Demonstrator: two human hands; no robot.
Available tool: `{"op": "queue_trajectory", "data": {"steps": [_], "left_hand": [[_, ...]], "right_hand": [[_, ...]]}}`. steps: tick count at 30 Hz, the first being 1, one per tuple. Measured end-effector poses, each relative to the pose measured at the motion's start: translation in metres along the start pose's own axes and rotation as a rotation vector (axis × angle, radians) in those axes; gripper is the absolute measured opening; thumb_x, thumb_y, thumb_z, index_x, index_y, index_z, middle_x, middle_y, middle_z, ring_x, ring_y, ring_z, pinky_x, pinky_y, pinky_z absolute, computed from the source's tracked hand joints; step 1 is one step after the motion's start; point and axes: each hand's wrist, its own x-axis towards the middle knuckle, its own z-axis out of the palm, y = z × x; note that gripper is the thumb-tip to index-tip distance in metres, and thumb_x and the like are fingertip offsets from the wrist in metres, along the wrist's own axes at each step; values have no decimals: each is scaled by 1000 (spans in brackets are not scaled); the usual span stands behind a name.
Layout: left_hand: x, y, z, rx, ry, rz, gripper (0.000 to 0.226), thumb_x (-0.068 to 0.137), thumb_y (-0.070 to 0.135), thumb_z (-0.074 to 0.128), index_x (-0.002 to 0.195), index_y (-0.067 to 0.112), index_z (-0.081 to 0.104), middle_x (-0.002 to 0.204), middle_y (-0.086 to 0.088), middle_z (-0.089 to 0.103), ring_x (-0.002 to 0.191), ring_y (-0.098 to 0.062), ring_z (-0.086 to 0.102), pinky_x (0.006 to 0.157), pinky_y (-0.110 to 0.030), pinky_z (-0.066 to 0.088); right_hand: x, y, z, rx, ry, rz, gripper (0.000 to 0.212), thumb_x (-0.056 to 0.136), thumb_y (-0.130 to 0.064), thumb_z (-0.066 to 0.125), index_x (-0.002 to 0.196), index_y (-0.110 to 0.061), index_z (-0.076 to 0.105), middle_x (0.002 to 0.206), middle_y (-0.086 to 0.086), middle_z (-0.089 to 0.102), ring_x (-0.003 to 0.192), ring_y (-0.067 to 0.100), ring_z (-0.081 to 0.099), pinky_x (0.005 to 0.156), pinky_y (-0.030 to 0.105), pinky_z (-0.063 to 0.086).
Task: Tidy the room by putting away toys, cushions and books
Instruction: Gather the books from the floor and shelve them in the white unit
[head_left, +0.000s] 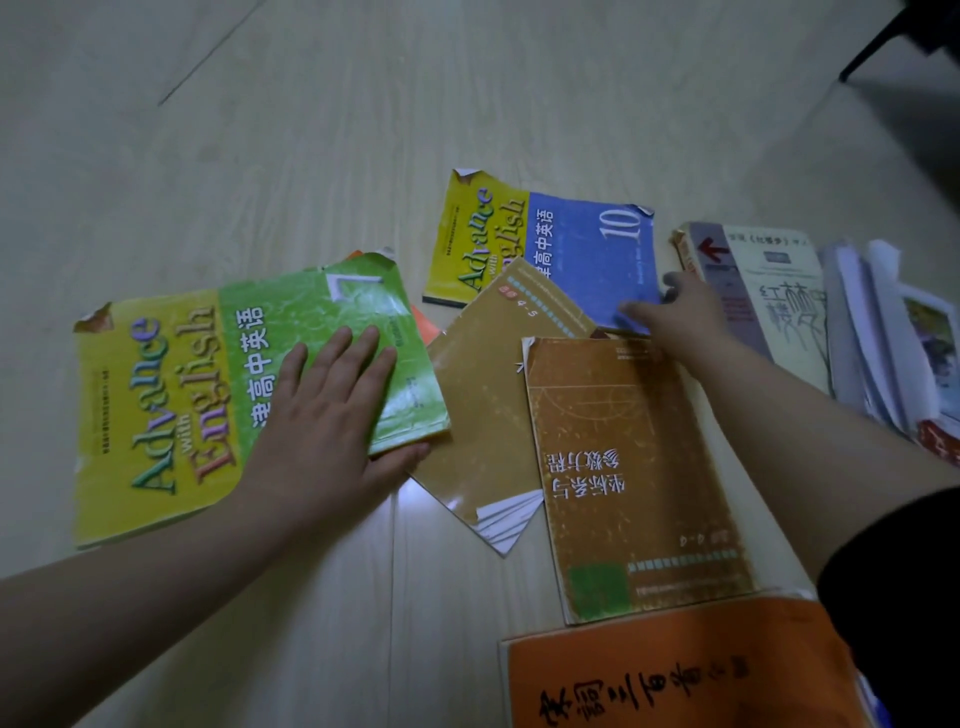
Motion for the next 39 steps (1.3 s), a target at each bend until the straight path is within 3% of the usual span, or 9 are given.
{"op": "queue_trajectory", "data": {"steps": [2,4,11,15,20,24,31,36,39], "left_hand": [[0,-1,0,-1,-1,3,92,78,75,33,143,11,40,154,-9,32,144,-27,25,116,-52,14],[-1,0,1,3,-2,7,92,78,75,33,144,11,40,154,-9,32,144,-27,25,116,-52,14],[1,0,2,14,4,17,92,78,75,34,144,11,39,154,-9,31,144,-26,24,116,-52,14],[2,-1,3,26,-3,11,93,78,76,33,144,11,39,154,-9,31,144,-27,25,116,-53,15],[2,-2,3,32,-23,10,93,78,76,32,143,10,41,153,-10,34,143,-28,28,116,-54,17],[0,-4,3,24,-17,-1,93,78,76,30,145,11,39,154,-9,32,144,-27,26,116,-53,16],[2,-5,3,46,-20,8,93,78,74,31,141,7,44,151,-13,37,140,-32,32,114,-53,19],[8,-7,2,41,-85,16,103,80,81,10,141,5,43,150,-16,37,139,-36,35,111,-55,23],[9,-1,-5,-4,-157,107,96,87,74,12,129,0,56,135,-25,53,121,-49,51,97,-60,40]], "right_hand": [[7,-6,3,66,42,112,96,75,-46,78,146,-6,29,149,14,38,133,33,41,102,43,39],[10,-14,6,-79,67,177,100,68,-47,83,141,-3,32,145,15,41,130,33,44,96,42,43],[20,-12,10,32,24,278,85,65,-40,87,128,2,48,133,17,53,116,37,54,92,44,48],[16,-8,22,-25,165,202,65,70,-46,81,119,-9,56,125,14,56,111,35,55,83,40,48],[15,-13,15,409,311,105,33,88,-30,66,111,-9,54,110,9,60,96,26,58,73,29,39],[12,-22,-1,535,433,61,19,87,-24,66,100,-13,57,91,-2,56,84,16,55,67,22,42],[-5,-13,-41,857,544,115,27,73,-22,73,90,-15,53,99,7,65,87,21,65,83,36,56],[-45,18,-49,930,517,162,33,68,-22,75,91,-7,57,96,9,69,90,26,69,84,49,57],[-81,32,-53,984,606,226,23,80,-13,73,86,-14,51,88,0,62,89,22,63,82,36,55]]}}
